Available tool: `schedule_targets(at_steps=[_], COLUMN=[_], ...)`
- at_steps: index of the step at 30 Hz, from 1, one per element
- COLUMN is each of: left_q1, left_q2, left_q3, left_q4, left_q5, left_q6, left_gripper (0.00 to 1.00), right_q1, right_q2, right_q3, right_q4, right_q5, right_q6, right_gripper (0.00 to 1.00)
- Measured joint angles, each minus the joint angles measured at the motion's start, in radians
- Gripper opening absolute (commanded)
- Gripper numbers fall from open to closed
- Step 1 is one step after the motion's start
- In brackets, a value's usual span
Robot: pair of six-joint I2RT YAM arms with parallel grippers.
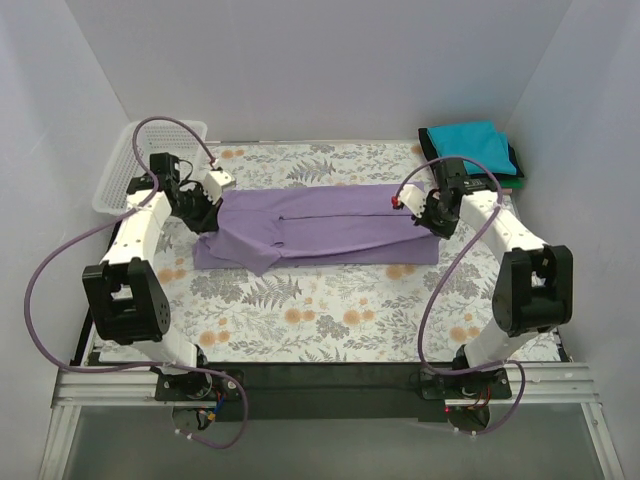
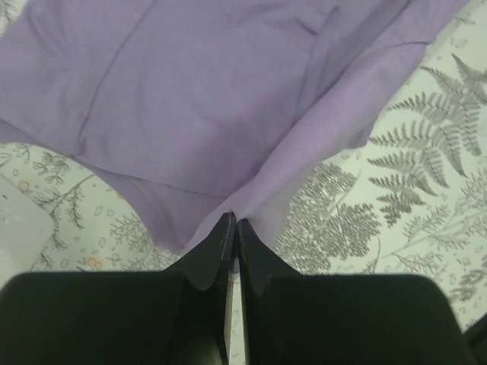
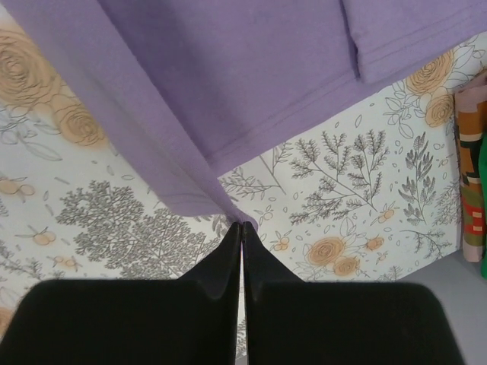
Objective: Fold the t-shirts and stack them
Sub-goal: Fold the tshirt
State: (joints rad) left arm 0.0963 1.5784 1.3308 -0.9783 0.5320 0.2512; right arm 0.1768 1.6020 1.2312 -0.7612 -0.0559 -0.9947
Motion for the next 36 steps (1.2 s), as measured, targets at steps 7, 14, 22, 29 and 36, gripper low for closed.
schedule_targets(at_steps=[7, 14, 22, 29, 36], left_q1=[0.0, 0.0, 0.0, 0.0, 0.0], left_q2=[0.134, 0.215, 0.248, 0.286, 0.323], left_q3=[0.091, 0.126, 0.126, 0.164, 0.187], left_q4=[0.078, 0.132, 0.176, 0.198, 0.203], left_q5=[-0.001, -0.009, -0.024, -0.032, -0.04], left_q6=[-0.073, -0.12, -0.147, -0.163, -0.175], left_gripper=[0.0, 0.0, 0.0, 0.0, 0.0], right_q1=[-0.025, -0.026, -0.027, -0.027, -0.027], right_q2=[0.134, 0.206, 0.237, 0.268, 0.305], right_q3=[0.099, 0.159, 0.179, 0.199, 0.216], right_q4=[0.0, 0.001, 0.0, 0.001, 0.002], right_q5=[-0.007, -0.011, -0.011, -0.011, -0.006], right_q6=[-0.012, -0.014, -0.023, -0.026, -0.028], right_gripper=[0.01, 0.01, 0.01, 0.01, 0.01])
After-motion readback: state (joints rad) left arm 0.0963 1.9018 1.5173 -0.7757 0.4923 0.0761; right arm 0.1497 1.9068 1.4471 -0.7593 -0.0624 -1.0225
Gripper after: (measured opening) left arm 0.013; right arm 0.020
